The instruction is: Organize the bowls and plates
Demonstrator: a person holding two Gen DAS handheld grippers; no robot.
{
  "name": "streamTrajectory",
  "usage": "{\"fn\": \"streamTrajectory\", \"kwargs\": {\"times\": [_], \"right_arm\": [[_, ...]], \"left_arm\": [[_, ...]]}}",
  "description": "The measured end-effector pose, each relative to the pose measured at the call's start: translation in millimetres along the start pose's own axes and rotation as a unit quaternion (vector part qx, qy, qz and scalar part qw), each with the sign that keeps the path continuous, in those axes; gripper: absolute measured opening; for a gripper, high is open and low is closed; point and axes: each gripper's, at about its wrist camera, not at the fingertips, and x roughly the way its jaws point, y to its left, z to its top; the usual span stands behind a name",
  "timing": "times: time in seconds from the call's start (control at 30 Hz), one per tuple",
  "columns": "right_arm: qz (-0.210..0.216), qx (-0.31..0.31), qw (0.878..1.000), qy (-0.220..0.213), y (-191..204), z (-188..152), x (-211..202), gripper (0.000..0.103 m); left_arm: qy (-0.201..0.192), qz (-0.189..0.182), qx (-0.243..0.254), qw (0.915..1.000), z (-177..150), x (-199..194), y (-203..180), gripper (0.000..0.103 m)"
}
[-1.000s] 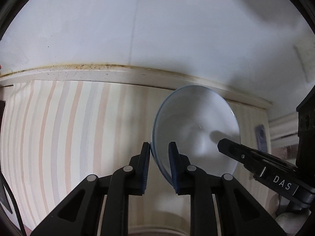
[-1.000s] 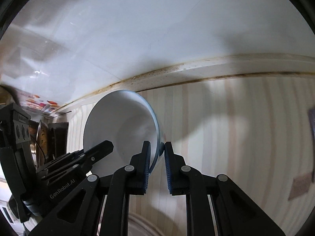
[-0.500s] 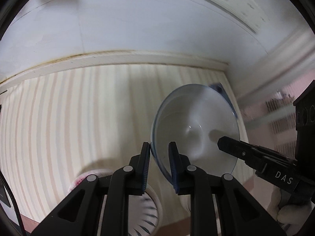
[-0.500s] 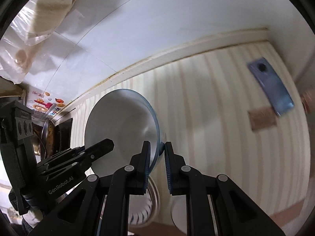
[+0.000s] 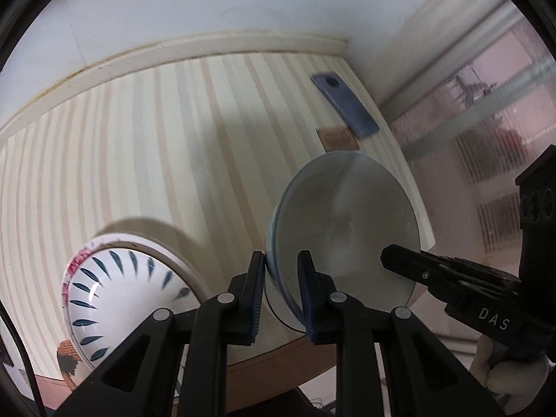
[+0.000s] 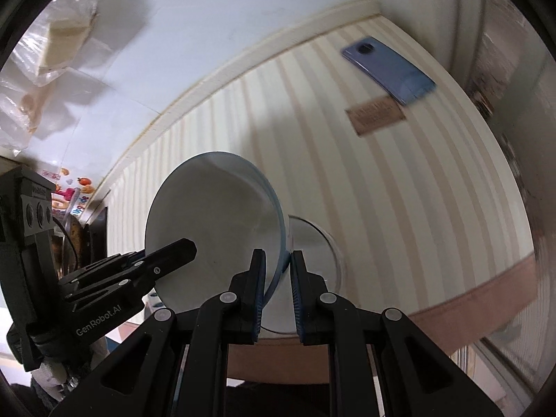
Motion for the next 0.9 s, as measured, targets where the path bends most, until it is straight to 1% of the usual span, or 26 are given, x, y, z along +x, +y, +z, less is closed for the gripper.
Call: {"fn": "streamTrajectory", "kwargs": {"times": [0.1, 0.23, 0.47, 0.6, 0.73, 0.9], "right_arm": [[-0.006, 0.008, 1.000, 0.009, -12.7, -7.2, 7.7, 0.016], [-0.013, 0.009, 1.000, 0.016, -18.3, -11.3, 17.8, 0.016], [-0.021, 0.005, 0.999, 0.027, -25.1, -13.9, 32.6, 0.016], [-0.025, 0.001, 0.999, 0.031, -25.0, -12.7, 38.9, 0.016], [-0.024, 0.002, 0.999, 0.035, -24.9, -10.0, 40.1, 0.016], [-0.033, 0.000, 0.999, 0.040, -23.3, -9.1, 41.8, 0.016]], "left_arm": [[0.016, 0.008, 0.011, 0.9998, -5.5, 11.7, -6.0, 0.017], [0.033, 0.019, 0.020, 0.9991, -13.1, 26.1, -10.2, 0.017], [0.048, 0.041, 0.036, 0.9974, -20.6, 43.0, -15.4, 0.017], [0.041, 0.056, 0.046, 0.9965, -21.6, 44.1, -18.9, 0.017], [0.044, 0.065, 0.049, 0.9957, -21.5, 44.8, -21.6, 0.017], [0.042, 0.076, 0.055, 0.9947, -22.0, 46.7, -23.3, 0.017]]}}
